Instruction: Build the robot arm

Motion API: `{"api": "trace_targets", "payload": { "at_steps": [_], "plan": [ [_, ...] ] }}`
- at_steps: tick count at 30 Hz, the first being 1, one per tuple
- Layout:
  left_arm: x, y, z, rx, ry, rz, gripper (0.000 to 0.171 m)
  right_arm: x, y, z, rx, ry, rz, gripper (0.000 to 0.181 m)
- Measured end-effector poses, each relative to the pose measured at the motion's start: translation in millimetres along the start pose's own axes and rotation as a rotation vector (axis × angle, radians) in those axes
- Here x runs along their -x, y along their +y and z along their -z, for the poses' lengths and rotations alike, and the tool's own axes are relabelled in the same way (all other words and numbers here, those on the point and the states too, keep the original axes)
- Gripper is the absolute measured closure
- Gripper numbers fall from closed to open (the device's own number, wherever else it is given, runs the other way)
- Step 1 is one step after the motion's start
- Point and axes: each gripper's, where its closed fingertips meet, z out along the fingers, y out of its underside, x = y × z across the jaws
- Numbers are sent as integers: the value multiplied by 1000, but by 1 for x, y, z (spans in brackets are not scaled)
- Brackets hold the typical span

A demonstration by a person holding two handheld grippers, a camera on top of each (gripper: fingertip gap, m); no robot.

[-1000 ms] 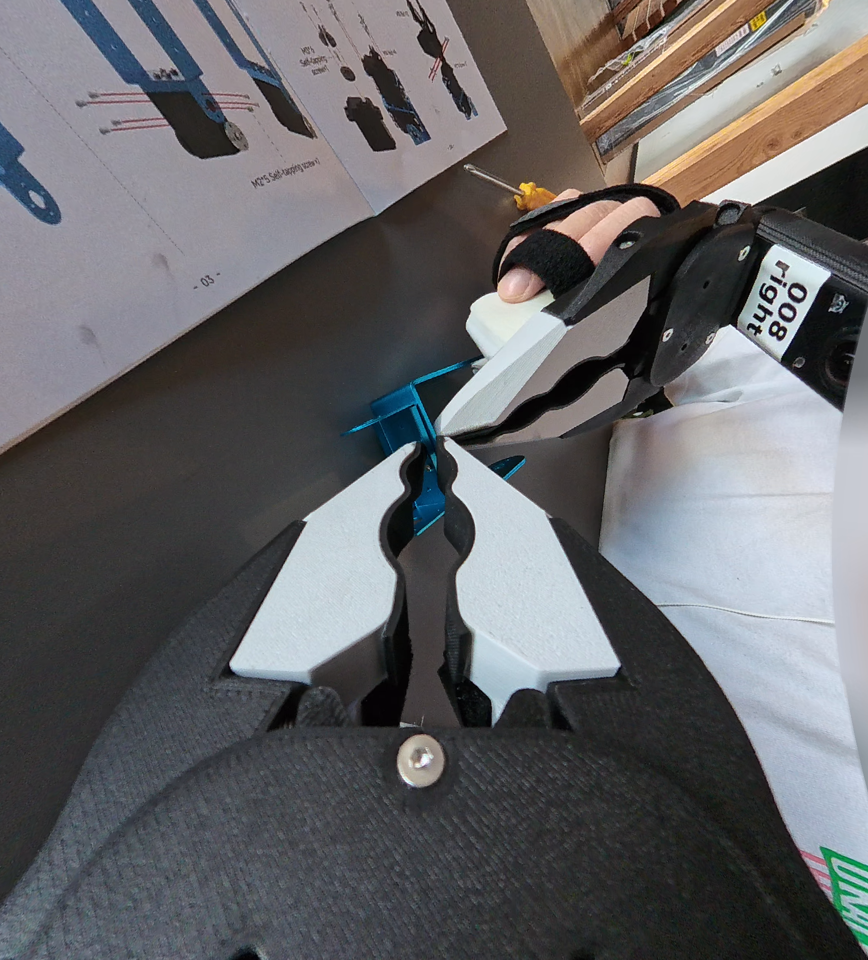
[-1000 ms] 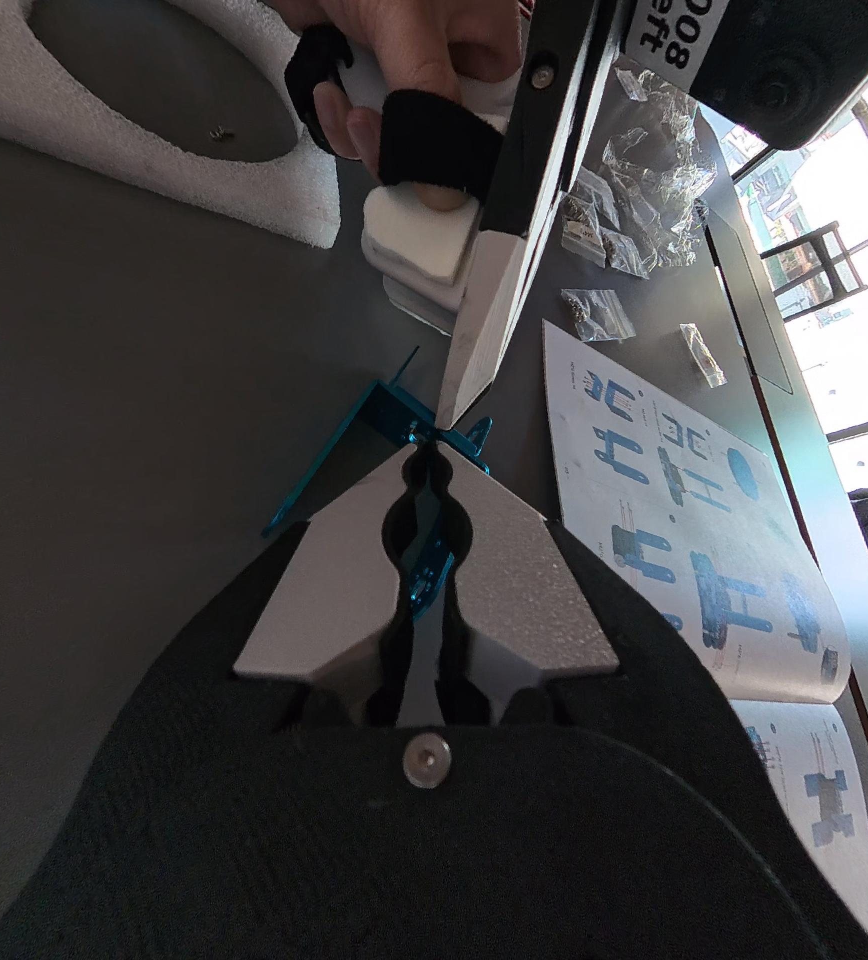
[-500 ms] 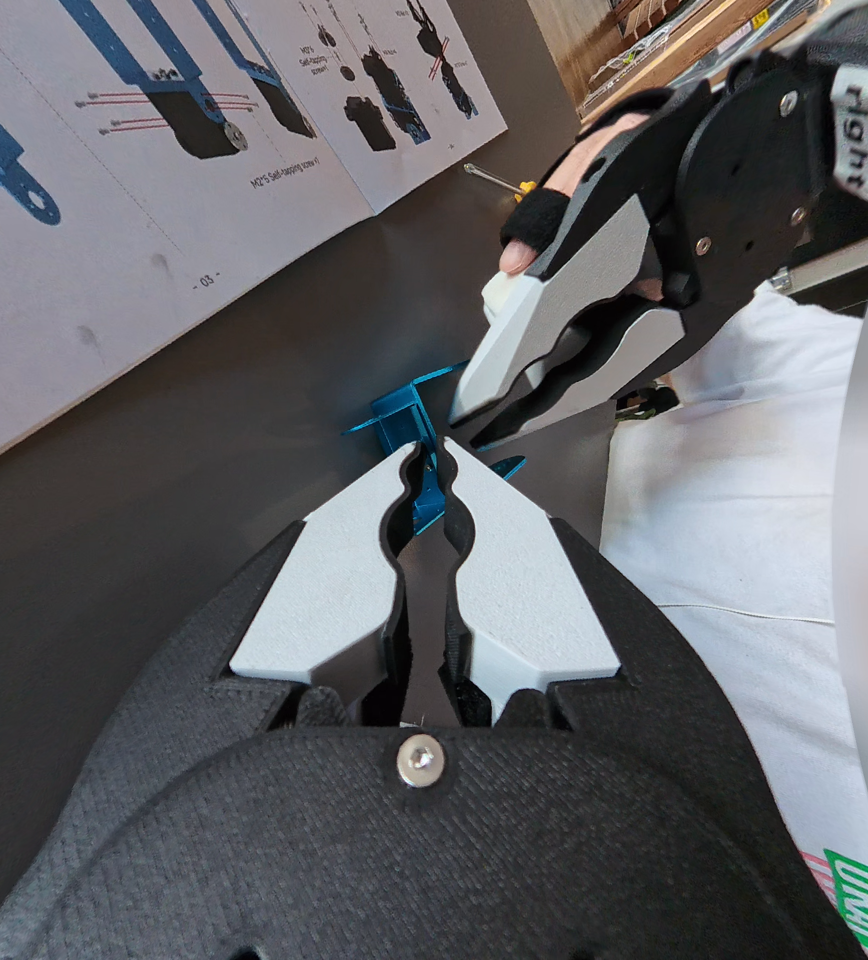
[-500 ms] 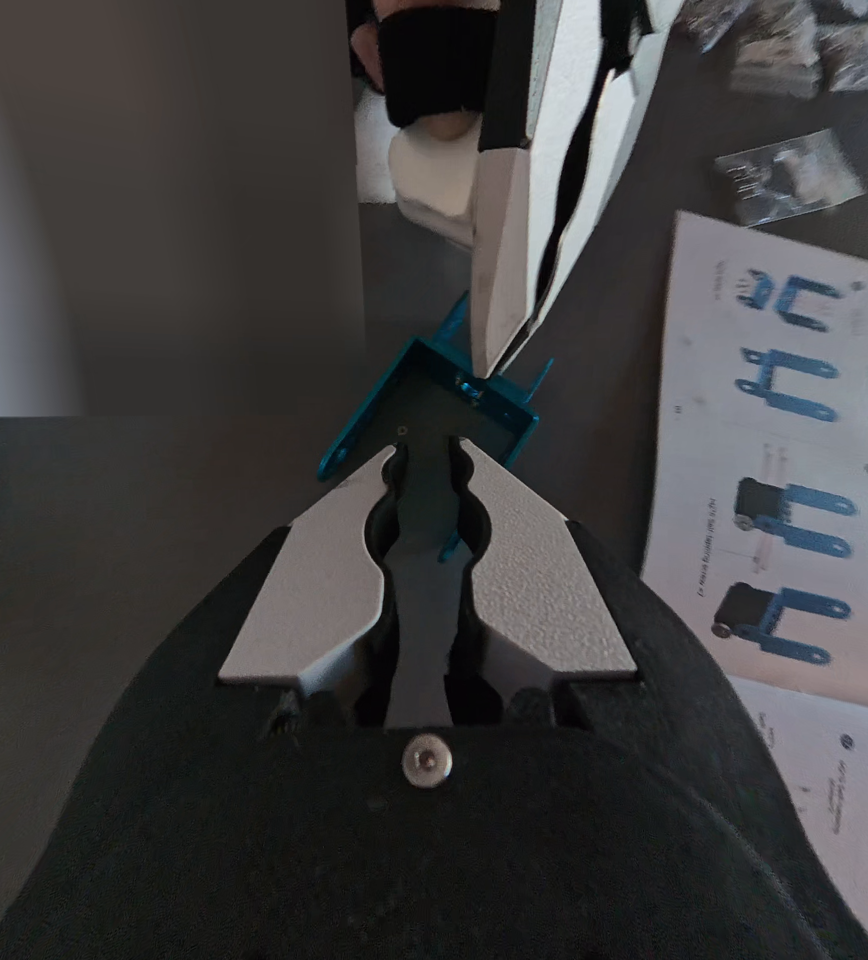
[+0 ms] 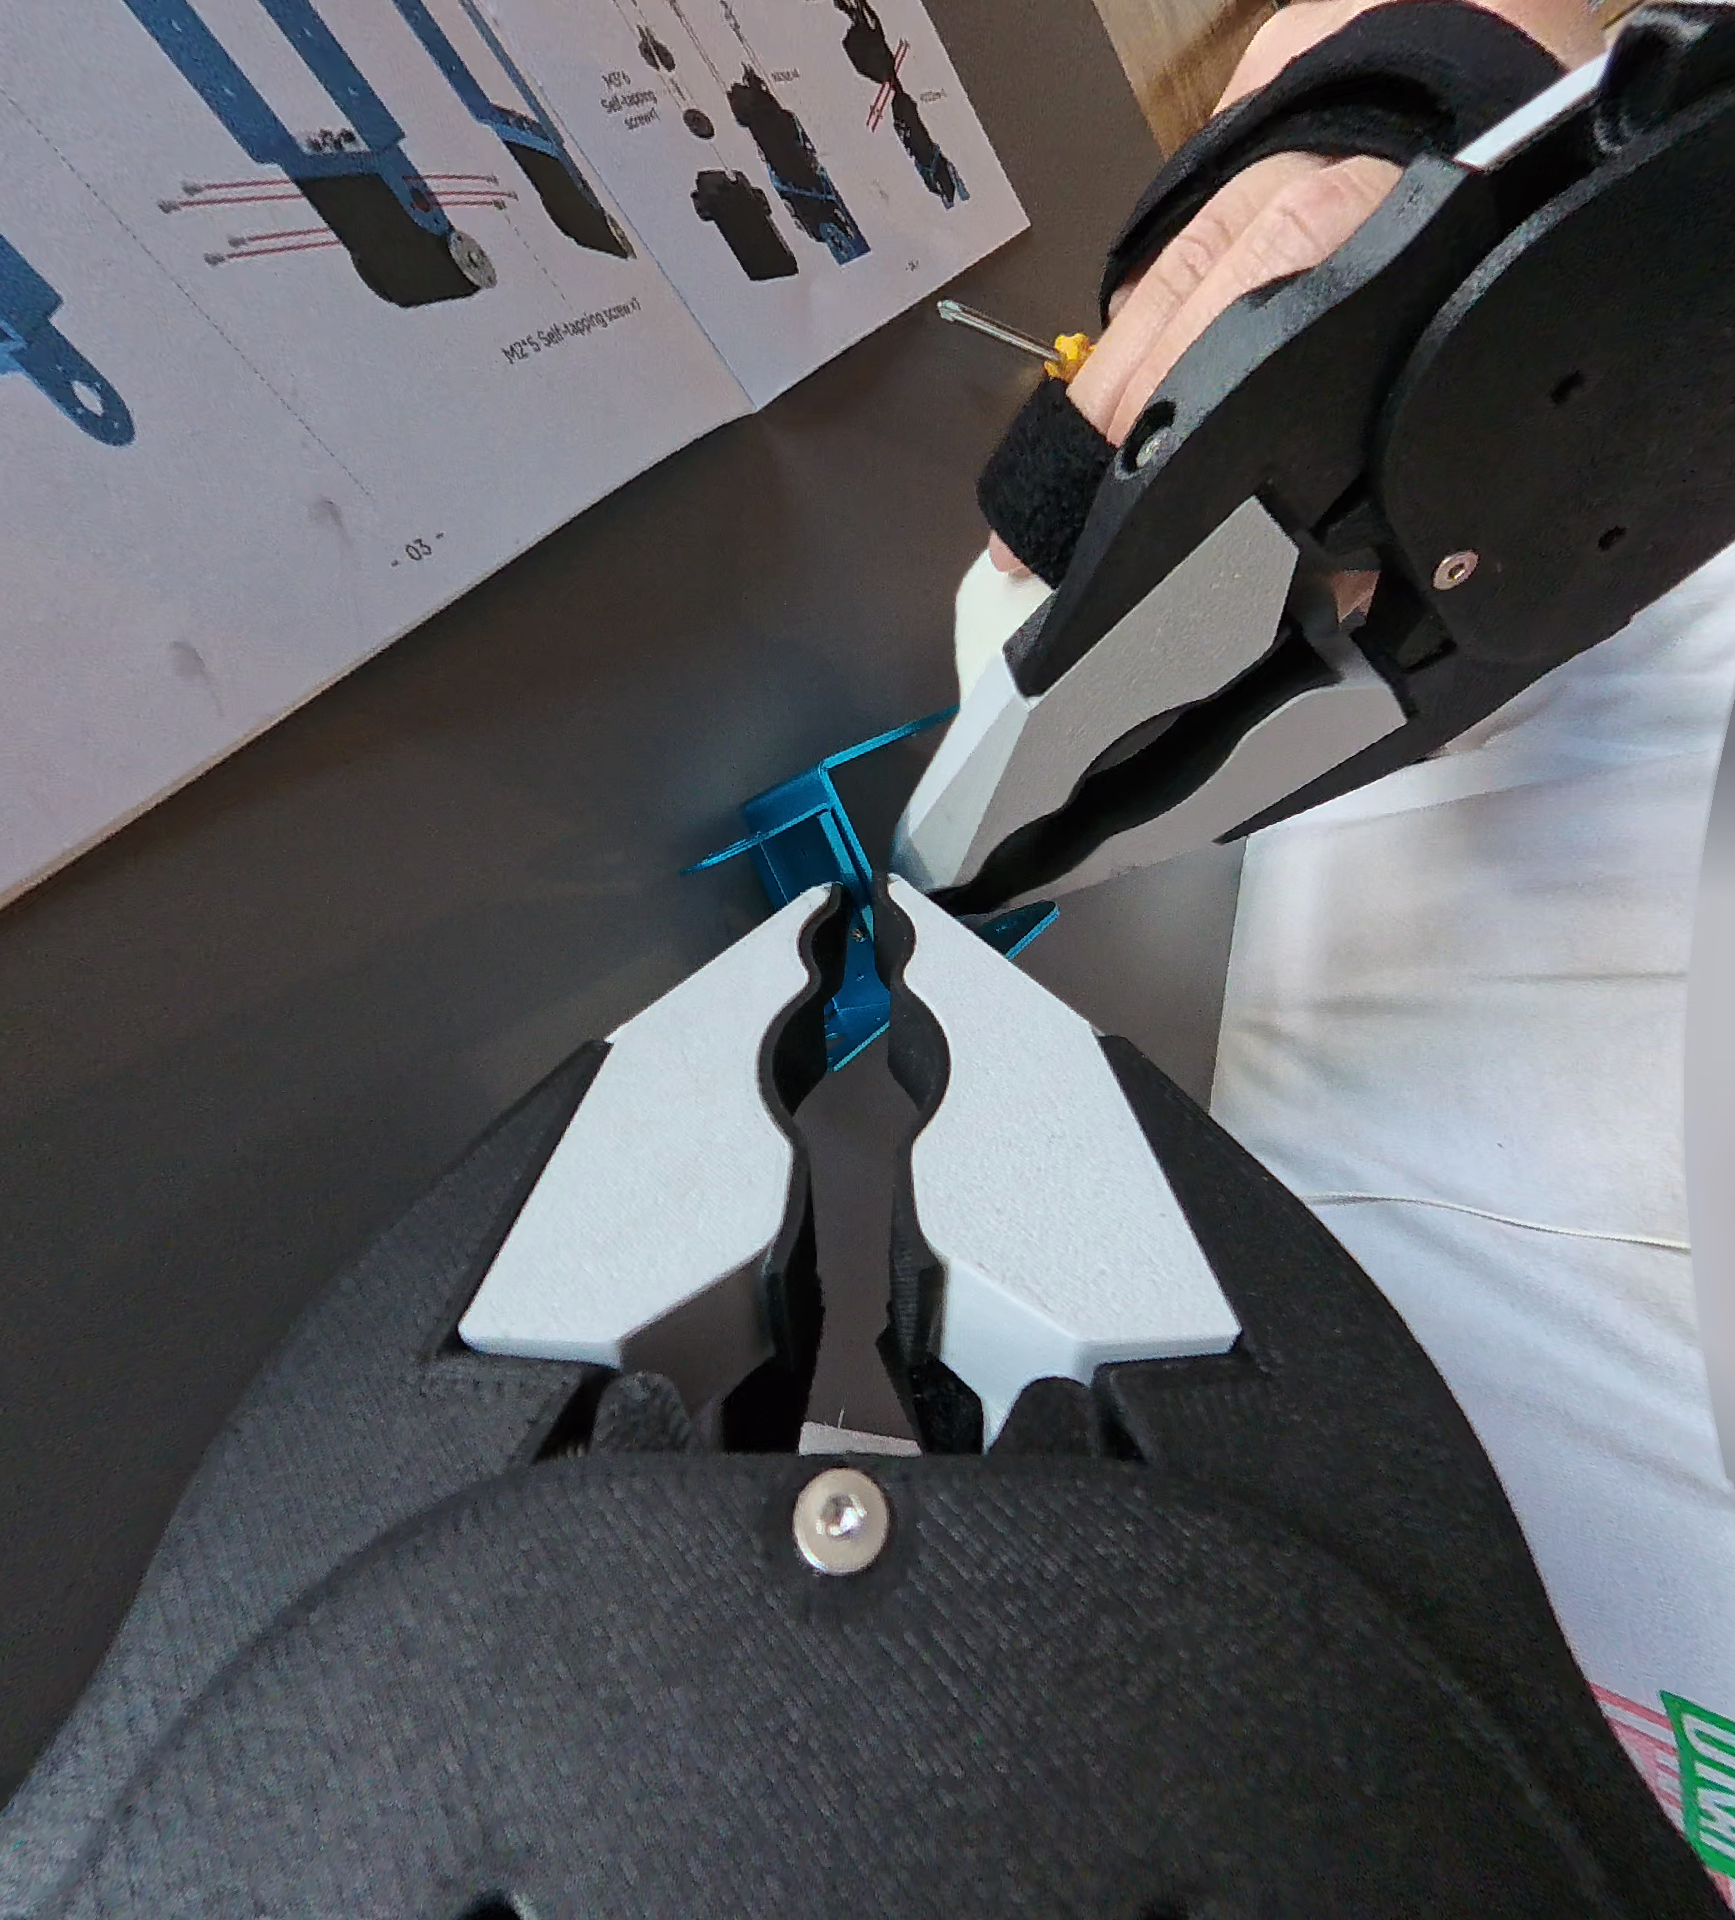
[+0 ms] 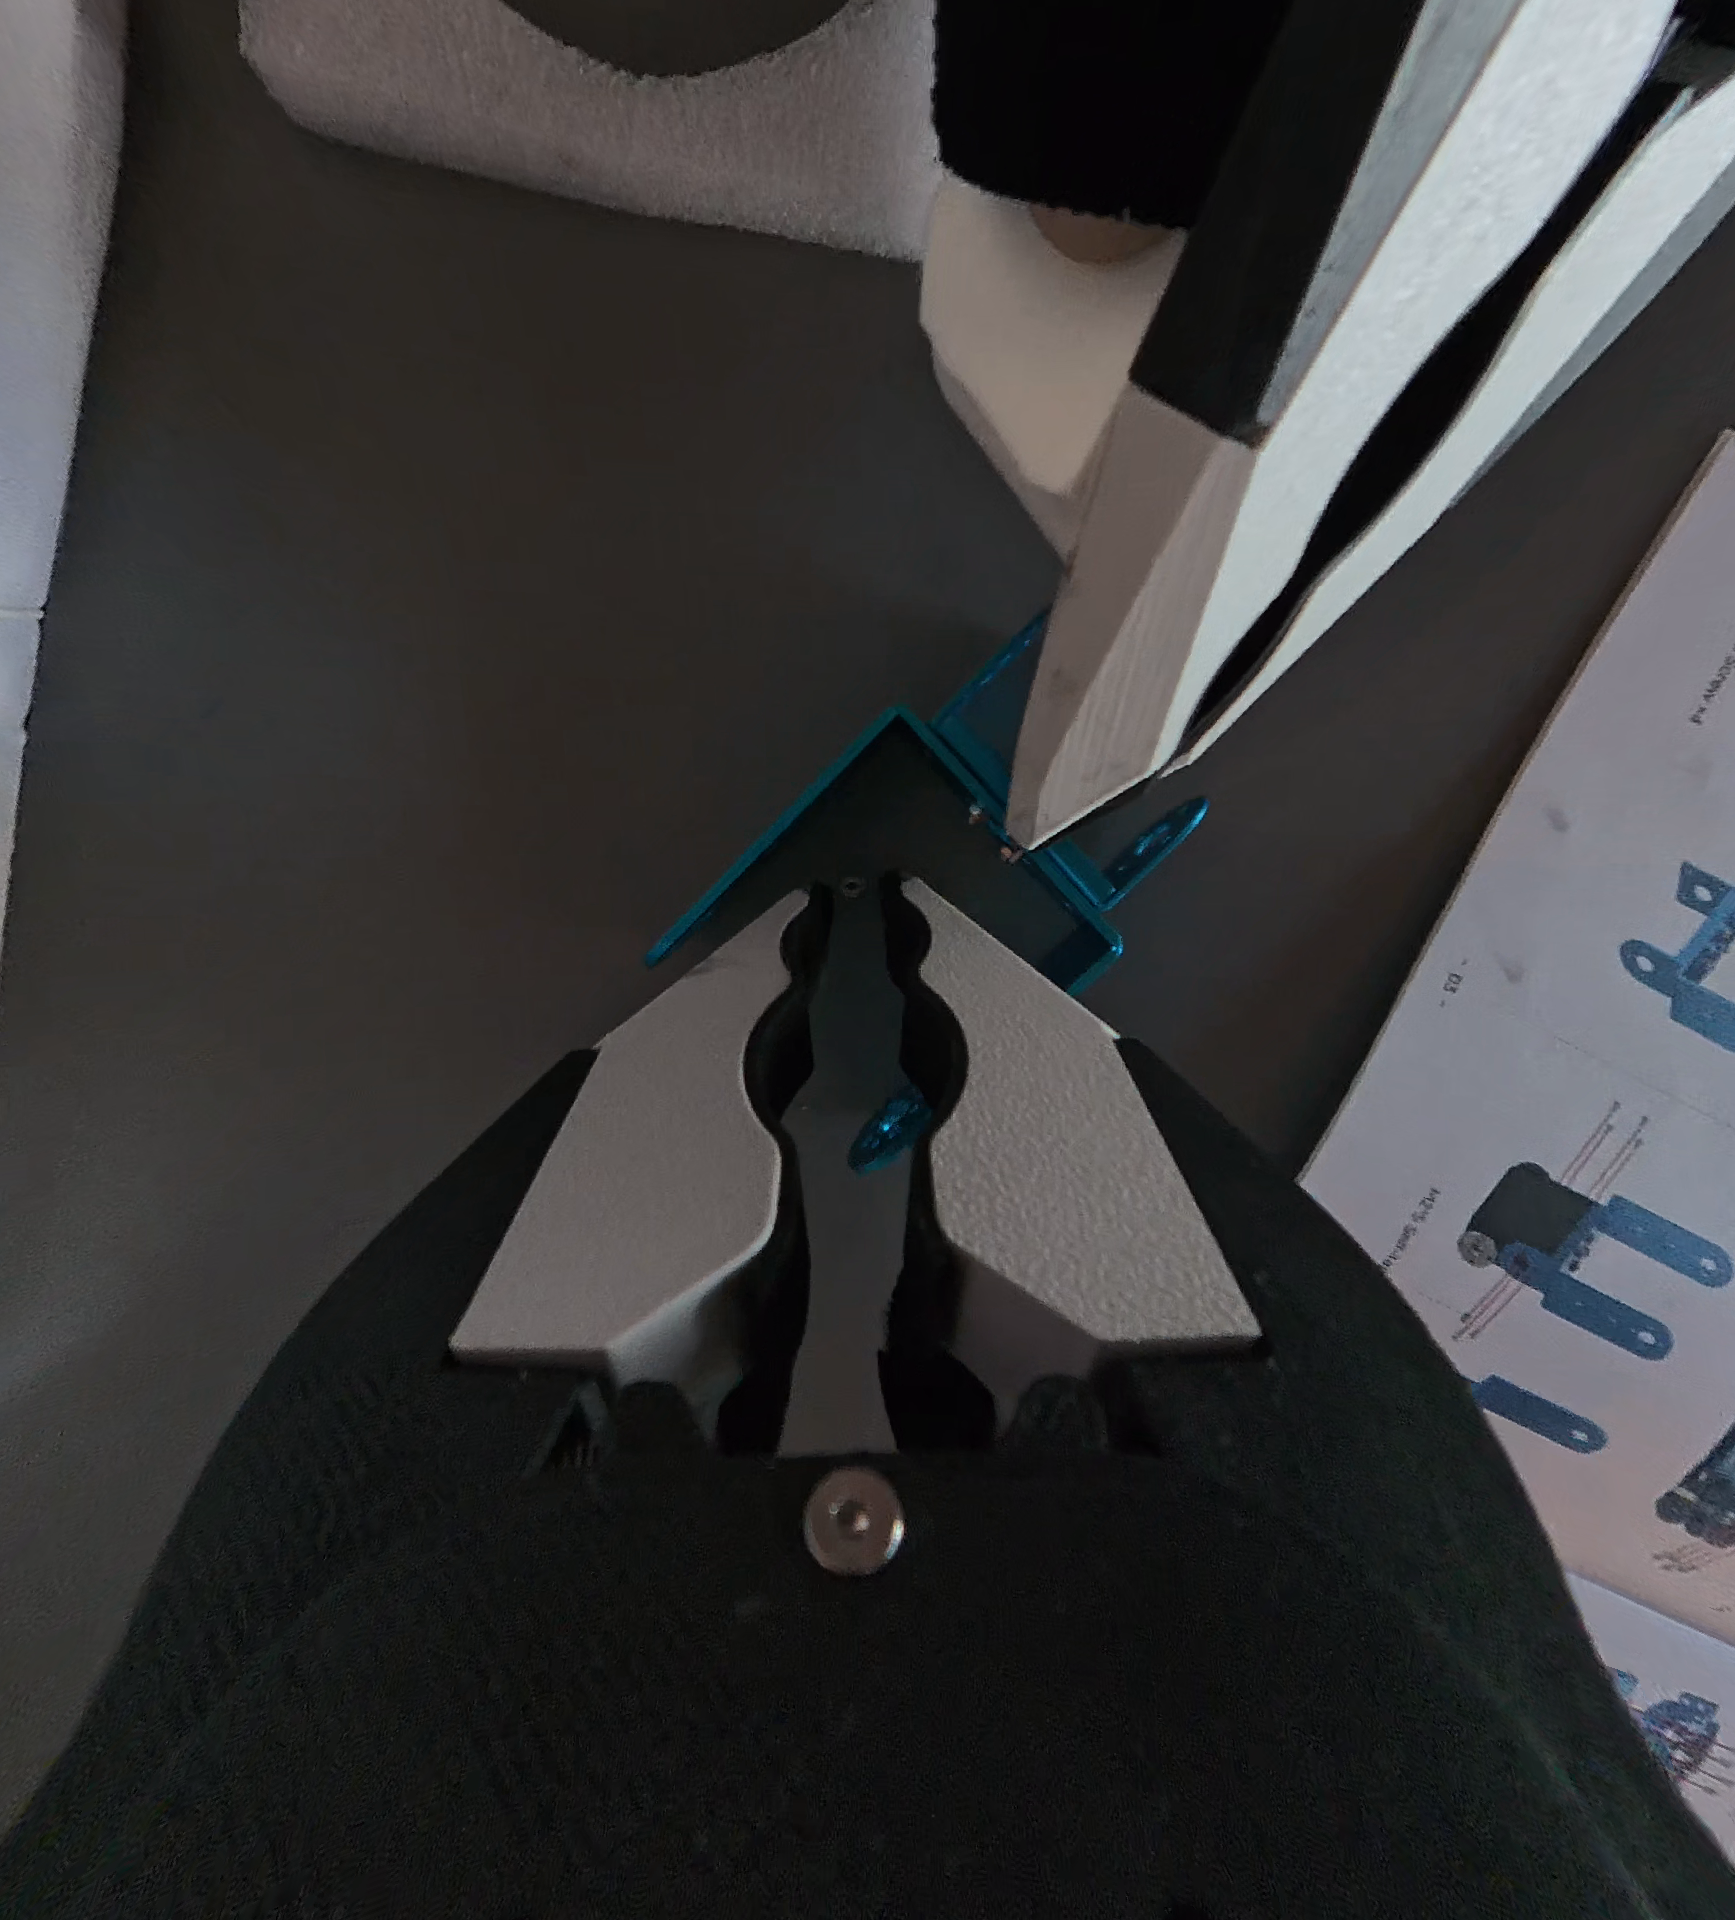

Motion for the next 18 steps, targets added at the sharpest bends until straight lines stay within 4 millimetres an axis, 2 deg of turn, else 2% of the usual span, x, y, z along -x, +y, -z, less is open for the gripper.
{"api": "trace_targets", "payload": {
  "at_steps": [18],
  "plan": [
    [0, 0, 0, 1, 3, 4, 169, 0, 2, -3, 156, -39, 137, 174]
  ]
}}
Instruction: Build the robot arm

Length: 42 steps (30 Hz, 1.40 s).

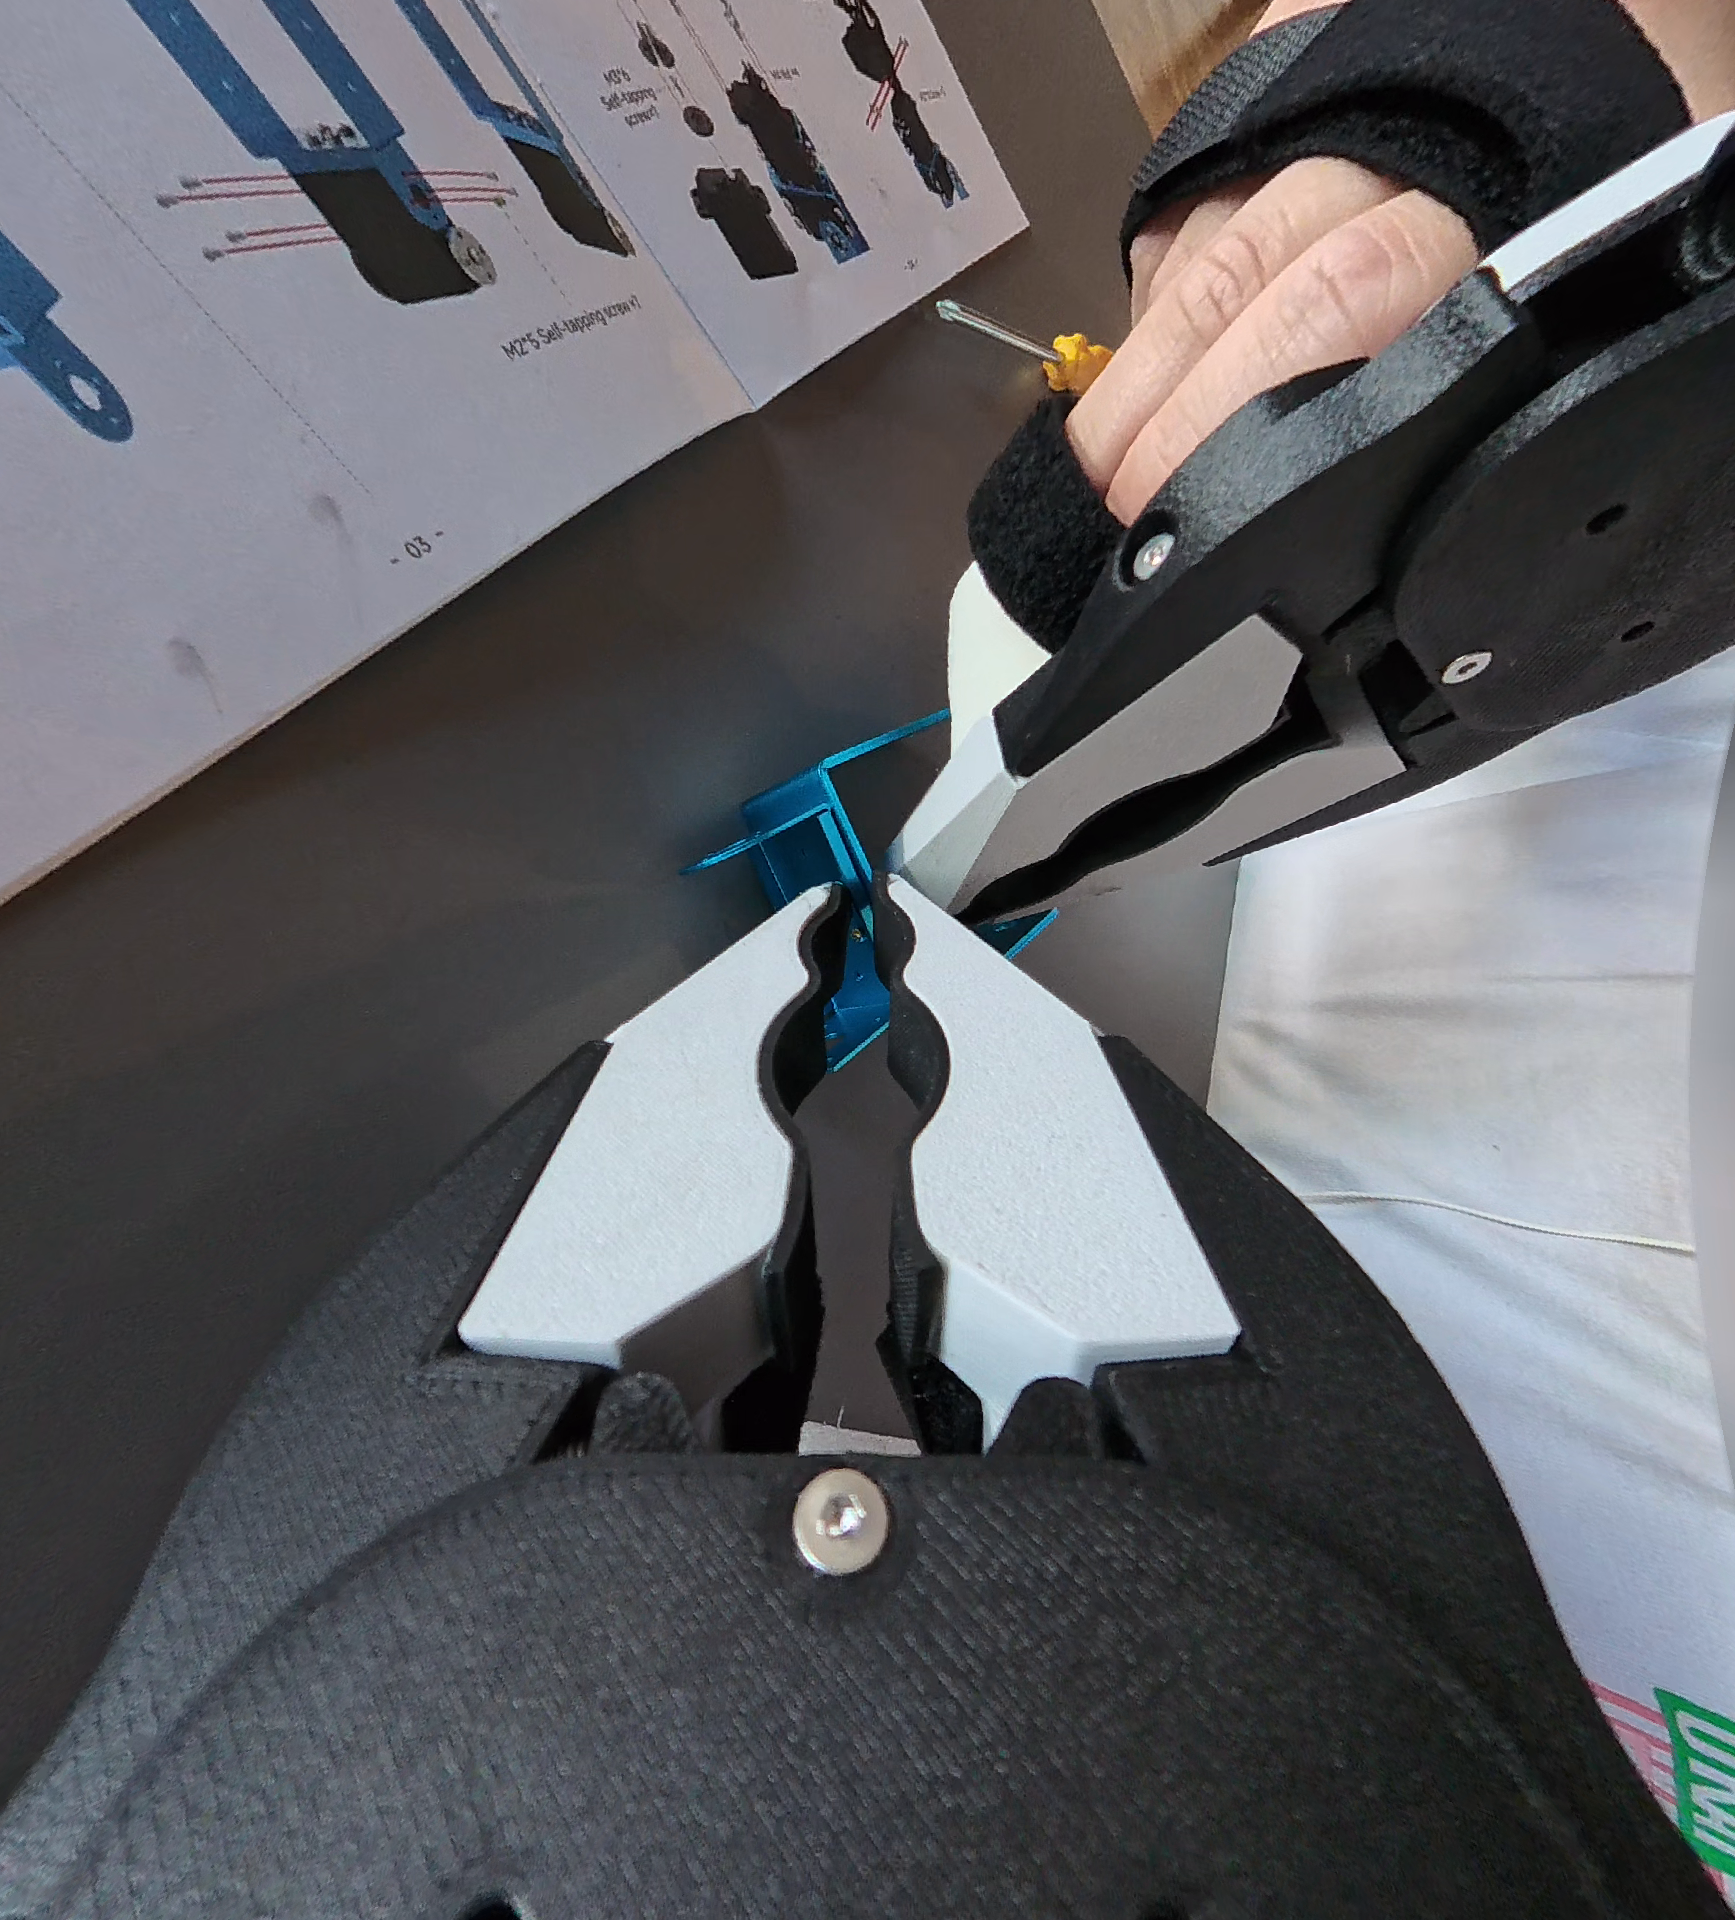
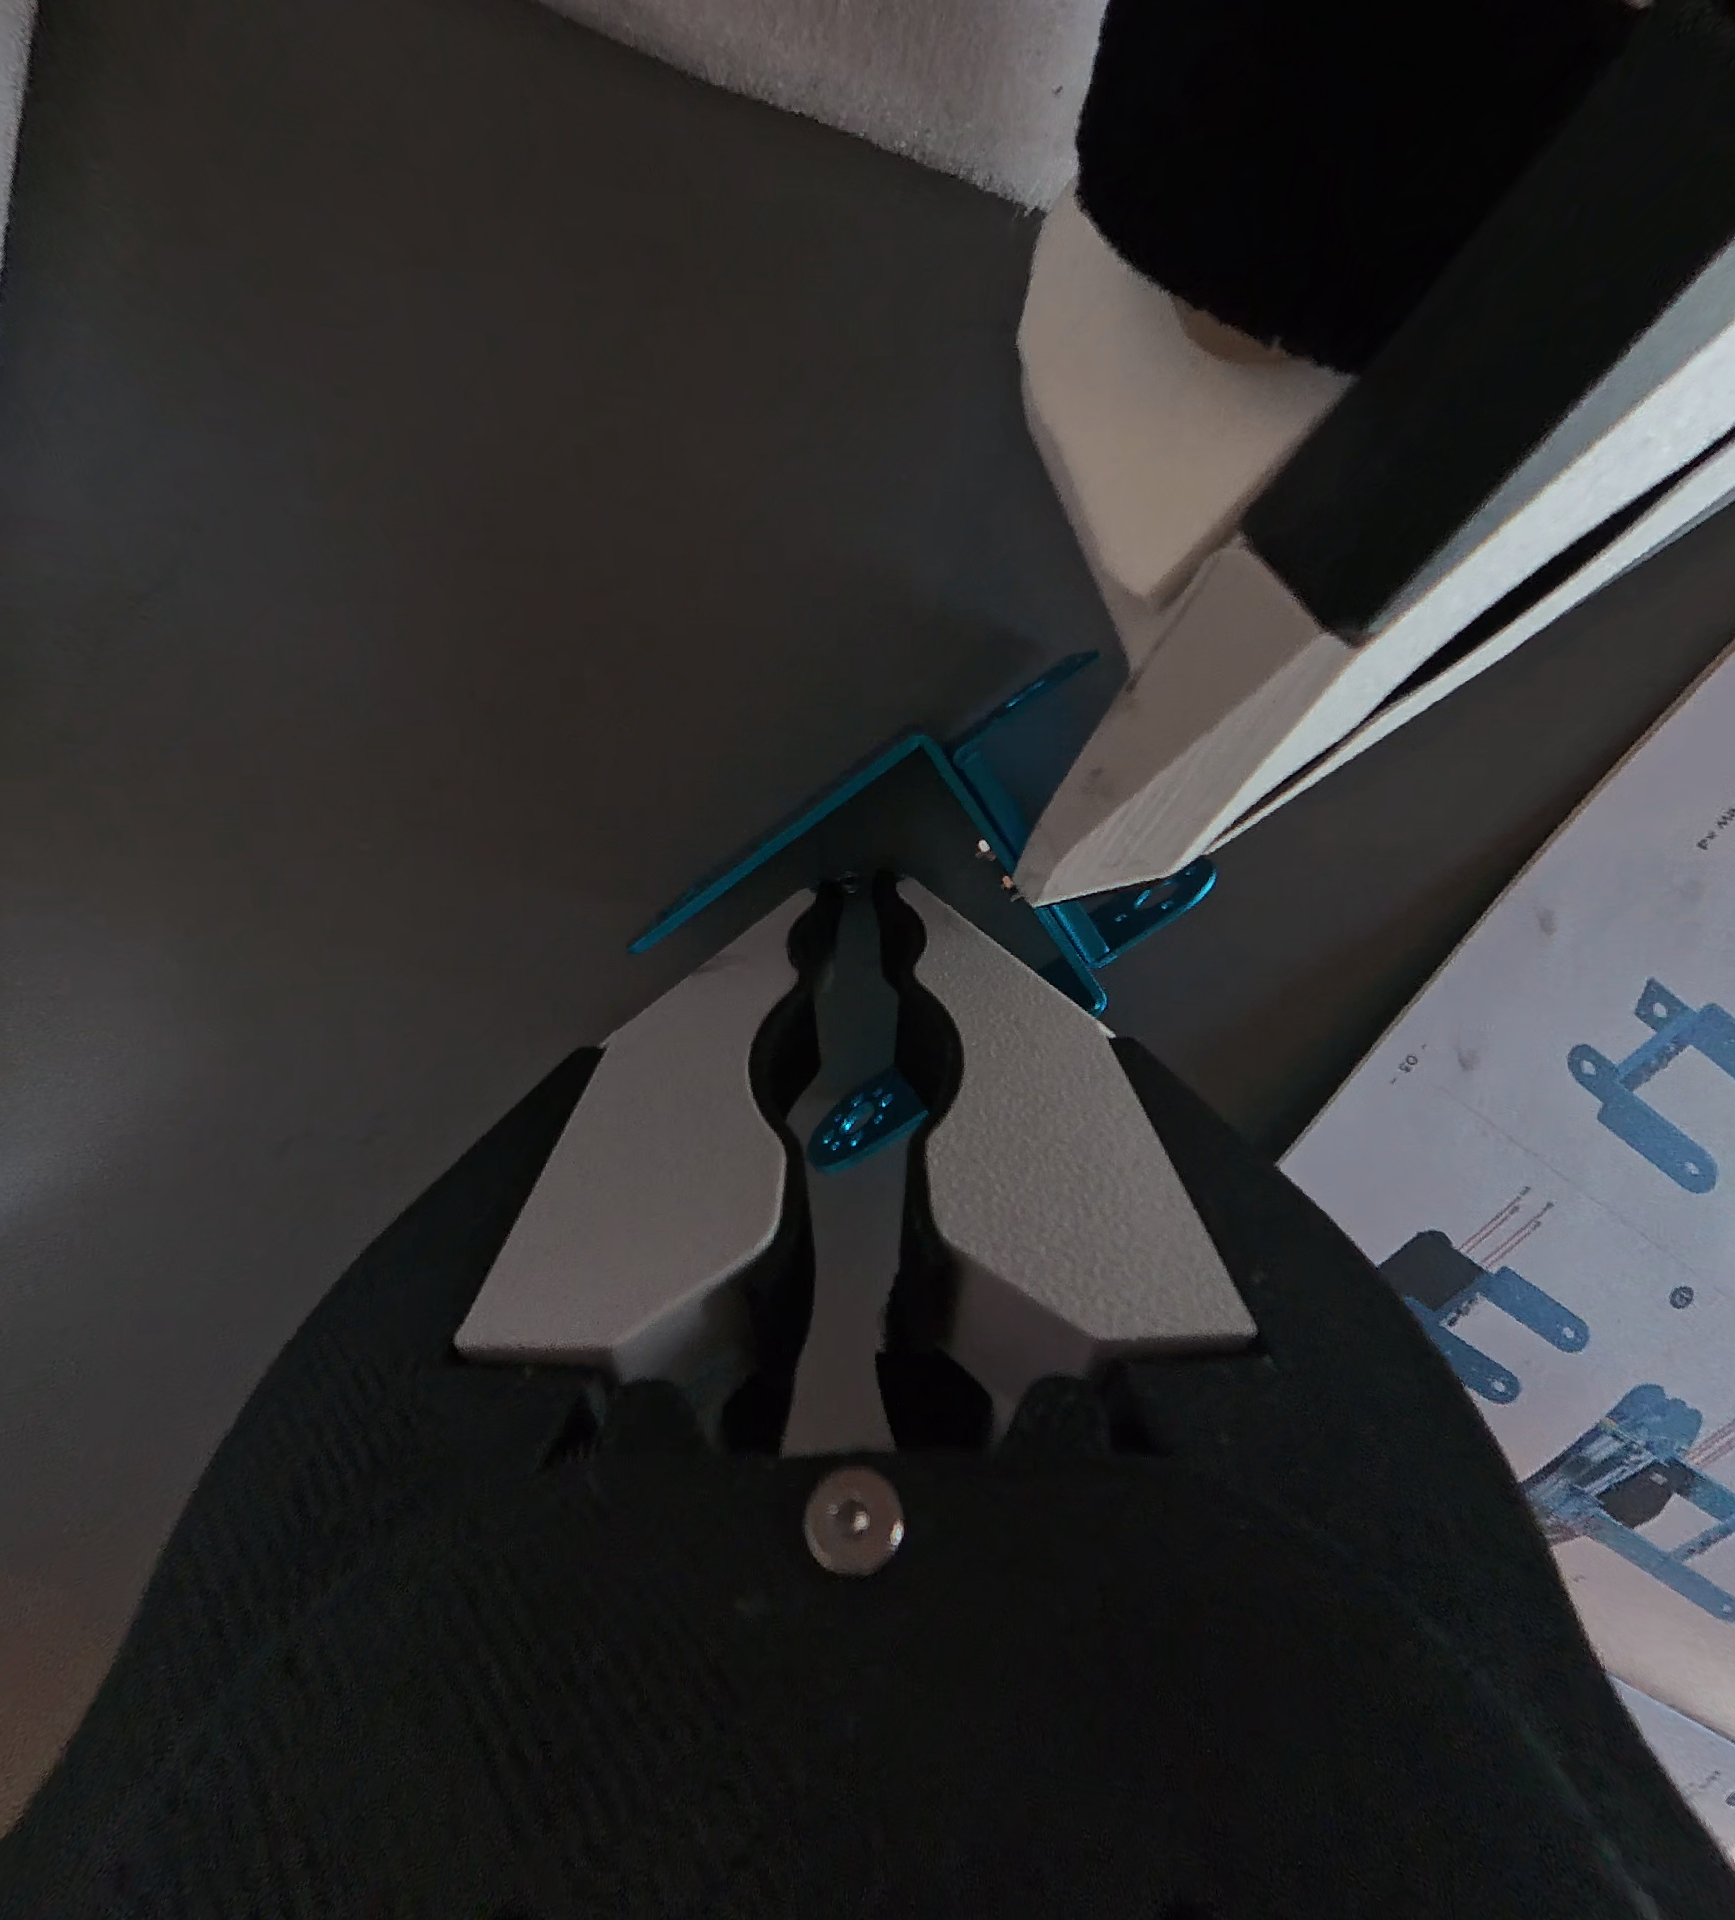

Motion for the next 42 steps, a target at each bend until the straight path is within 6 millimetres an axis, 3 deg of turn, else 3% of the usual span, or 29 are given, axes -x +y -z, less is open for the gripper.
{"api": "trace_targets", "payload": {
  "at_steps": [29, 34, 42],
  "plan": [
    [0, 0, 0, 0, 3, 3, 169, 3, -2, -1, -15, -21, 0, 178],
    [0, 0, 0, -1, 10, 9, 169, -1, -2, 7, -159, 95, -55, 179],
    [0, 0, 0, -1, 19, 16, 169, -14, -4, 22, -390, 563, -62, 179]
  ]
}}
